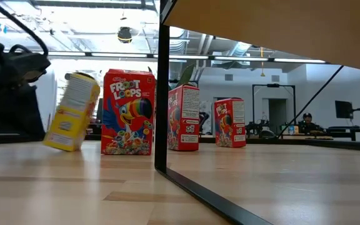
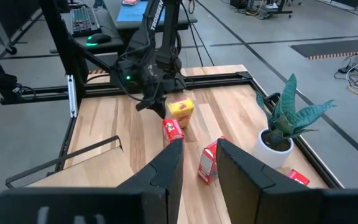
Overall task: Stack cereal on shelf
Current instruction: Put the yellow cereal box on the shelf aligned with the other yellow cereal boxes
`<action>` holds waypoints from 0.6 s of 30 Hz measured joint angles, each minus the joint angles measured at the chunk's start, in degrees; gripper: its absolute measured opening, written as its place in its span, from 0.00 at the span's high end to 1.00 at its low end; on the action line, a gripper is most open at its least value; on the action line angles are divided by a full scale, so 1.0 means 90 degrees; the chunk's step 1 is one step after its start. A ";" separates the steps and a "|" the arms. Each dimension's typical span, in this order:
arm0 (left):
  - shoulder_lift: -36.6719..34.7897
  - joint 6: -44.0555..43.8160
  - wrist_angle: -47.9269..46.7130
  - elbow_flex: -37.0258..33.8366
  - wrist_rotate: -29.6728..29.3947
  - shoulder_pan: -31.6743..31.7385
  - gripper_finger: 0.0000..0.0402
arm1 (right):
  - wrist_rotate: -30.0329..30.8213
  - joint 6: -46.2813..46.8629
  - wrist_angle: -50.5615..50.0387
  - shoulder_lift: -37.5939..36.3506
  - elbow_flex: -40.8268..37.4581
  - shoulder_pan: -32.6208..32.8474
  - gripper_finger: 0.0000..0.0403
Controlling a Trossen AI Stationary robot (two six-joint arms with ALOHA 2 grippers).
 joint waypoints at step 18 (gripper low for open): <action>0.0023 -0.0006 -0.0012 0.0000 0.0217 -0.0007 1.00 | 0.0000 0.0000 -0.0002 0.0006 0.0000 0.0001 0.70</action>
